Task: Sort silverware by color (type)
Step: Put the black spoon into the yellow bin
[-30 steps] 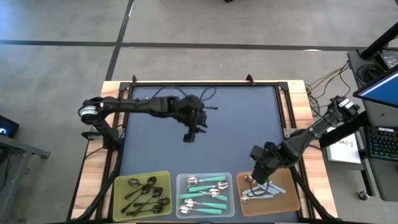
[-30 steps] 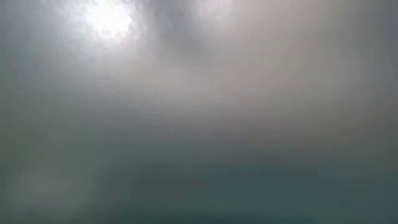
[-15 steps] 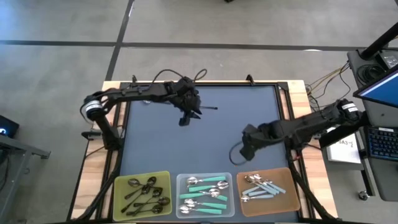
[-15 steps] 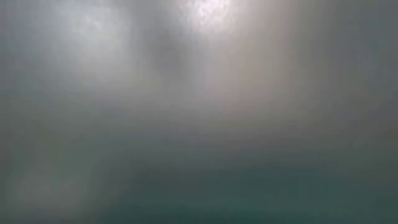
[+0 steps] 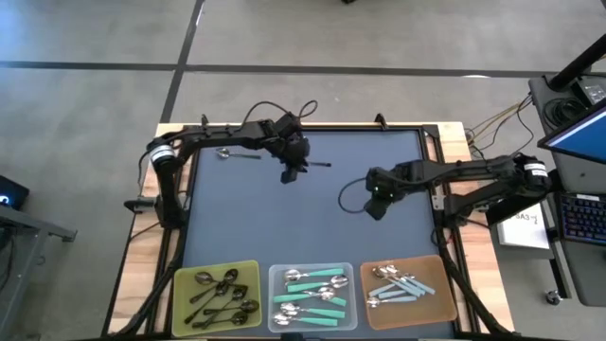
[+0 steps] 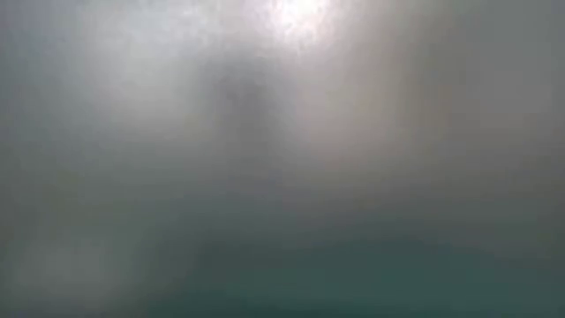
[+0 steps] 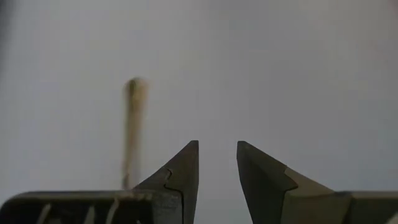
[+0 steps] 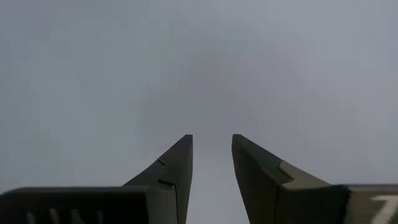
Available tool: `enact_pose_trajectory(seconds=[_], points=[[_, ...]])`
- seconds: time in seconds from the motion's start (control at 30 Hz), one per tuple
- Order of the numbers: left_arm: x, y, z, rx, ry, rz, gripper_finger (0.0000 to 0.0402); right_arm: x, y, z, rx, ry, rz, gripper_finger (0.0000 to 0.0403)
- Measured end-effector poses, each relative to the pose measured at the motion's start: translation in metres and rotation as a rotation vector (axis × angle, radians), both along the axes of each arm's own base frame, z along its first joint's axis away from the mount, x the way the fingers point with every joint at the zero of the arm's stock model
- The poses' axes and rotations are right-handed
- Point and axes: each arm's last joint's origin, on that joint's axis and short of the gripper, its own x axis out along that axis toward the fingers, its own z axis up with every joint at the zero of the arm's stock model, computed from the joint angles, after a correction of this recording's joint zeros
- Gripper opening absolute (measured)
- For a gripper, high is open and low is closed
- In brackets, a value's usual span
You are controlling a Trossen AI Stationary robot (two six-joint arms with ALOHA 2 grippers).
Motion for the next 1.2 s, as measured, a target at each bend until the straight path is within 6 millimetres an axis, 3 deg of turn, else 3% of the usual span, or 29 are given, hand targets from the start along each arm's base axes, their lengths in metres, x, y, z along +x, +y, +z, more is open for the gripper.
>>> enact_pose_trajectory(seconds=[0.2,0.37,0.6,0.73,0.9,1.0,1.2], points=[[0.015,0.016,-0.005,0.007,0.09,0.321,0.0091,-0.005,-0.024,0.0,-0.041,0.029,0.053,0.0102],[0.031,0.025,-0.019,-0.09,0.164,0.438,0.0091,-0.01,-0.04,0.0,-0.062,0.046,0.069,0.0102],[0.057,0.035,-0.022,0.013,0.366,0.476,0.0091,-0.014,-0.053,0.0,-0.081,0.063,0.092,0.0102],[0.068,0.042,-0.034,0.014,0.518,0.438,0.0091,-0.015,-0.054,0.0,-0.086,0.066,0.106,0.0102],[0.083,0.051,-0.024,0.045,0.556,0.398,0.0091,-0.015,-0.054,0.0,-0.089,0.069,0.121,0.0102],[0.088,0.053,-0.036,0.034,0.608,0.401,0.0091,-0.015,-0.054,0.0,-0.089,0.069,0.121,0.0102],[0.087,0.052,-0.037,0.05,0.714,0.378,0.0091,-0.015,-0.054,0.0,-0.09,0.069,0.124,0.0102]])
